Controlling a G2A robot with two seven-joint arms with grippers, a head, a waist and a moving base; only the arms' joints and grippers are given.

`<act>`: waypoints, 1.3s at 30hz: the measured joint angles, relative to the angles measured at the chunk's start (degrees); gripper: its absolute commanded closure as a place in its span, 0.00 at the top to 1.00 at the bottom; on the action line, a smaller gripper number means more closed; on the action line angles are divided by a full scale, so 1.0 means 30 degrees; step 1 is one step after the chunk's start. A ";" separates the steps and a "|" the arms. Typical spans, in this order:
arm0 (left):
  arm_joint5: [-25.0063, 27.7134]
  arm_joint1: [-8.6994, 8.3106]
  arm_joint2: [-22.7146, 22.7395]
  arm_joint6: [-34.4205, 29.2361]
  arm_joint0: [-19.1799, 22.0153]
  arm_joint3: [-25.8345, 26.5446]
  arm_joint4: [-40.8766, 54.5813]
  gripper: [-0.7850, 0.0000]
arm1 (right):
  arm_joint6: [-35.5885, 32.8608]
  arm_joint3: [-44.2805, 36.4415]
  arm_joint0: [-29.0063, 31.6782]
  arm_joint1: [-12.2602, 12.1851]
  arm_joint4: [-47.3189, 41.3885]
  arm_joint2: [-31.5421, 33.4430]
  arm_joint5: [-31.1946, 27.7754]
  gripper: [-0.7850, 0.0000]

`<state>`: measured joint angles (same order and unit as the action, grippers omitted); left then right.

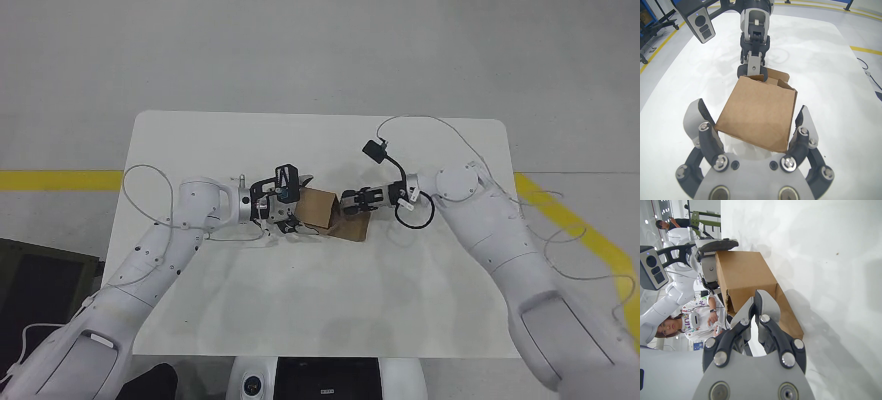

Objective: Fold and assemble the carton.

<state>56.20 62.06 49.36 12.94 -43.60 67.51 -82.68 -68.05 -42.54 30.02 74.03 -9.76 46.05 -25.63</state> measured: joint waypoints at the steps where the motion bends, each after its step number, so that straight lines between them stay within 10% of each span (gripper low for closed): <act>1: 0.0008 0.0000 0.0009 0.0002 -0.0014 0.0023 -0.0023 1.00 | 0.0057 -0.0249 0.0123 -0.0152 0.0211 0.0216 0.0207 0.00; 17: -0.0169 0.0001 0.0197 -0.0091 -0.0255 0.0305 -0.0241 1.00 | 0.1258 -0.7763 0.4247 -0.2037 0.2339 0.3315 0.3631 0.00; 39: -0.0150 -0.0117 0.0853 -0.0159 -0.0637 0.0594 0.0000 1.00 | 0.2559 -1.1647 0.7626 -0.2818 0.2746 0.5126 0.6094 0.00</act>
<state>55.75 61.71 51.92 12.46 -45.51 69.29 -82.68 -60.37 -77.48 52.90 65.57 -1.52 61.43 -7.35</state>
